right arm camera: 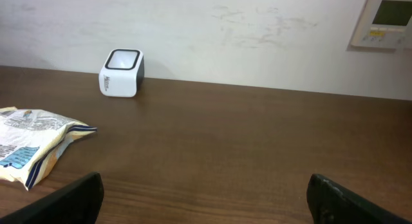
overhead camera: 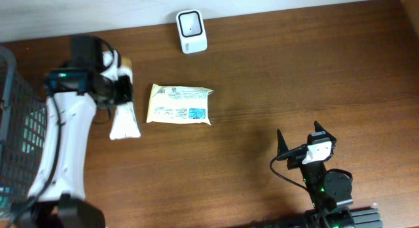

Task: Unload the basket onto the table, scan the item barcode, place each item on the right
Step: 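Place the white tube on the table beside the white bag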

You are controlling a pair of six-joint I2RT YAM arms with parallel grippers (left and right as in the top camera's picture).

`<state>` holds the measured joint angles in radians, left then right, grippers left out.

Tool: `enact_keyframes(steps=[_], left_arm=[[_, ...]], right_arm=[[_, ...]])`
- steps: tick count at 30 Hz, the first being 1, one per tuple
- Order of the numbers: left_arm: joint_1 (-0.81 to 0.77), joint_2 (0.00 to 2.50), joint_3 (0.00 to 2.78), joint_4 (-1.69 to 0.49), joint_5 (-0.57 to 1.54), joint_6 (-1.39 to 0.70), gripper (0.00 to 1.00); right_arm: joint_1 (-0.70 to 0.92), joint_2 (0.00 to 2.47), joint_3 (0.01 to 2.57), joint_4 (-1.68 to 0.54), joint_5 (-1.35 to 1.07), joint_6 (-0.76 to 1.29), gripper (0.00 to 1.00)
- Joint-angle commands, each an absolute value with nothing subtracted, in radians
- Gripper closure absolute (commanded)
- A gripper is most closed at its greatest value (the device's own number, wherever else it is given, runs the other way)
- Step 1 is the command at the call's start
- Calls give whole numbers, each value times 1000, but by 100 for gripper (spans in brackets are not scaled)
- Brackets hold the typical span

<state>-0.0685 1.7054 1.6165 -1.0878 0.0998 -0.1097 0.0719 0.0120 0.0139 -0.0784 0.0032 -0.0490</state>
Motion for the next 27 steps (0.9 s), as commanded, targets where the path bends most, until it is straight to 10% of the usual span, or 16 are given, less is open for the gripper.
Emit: enact_keyframes(steps=[1, 8, 21, 24, 27], left_arm=[[-79, 1756, 1401, -875, 78, -156, 100], [-95, 1943, 1213, -518, 83, -156, 100], [-378, 1997, 1213, -487, 74, -157, 96], [-377, 1995, 1223, -499, 74, -157, 9], [-376, 1941, 1352, -641, 7, -156, 1]], right_arm=[[78, 6, 6, -81, 6, -44, 1], [78, 6, 6, -81, 6, -44, 1], [78, 6, 6, -81, 6, -44, 1], [78, 6, 6, -81, 6, -44, 1], [78, 6, 6, -81, 6, -44, 1]])
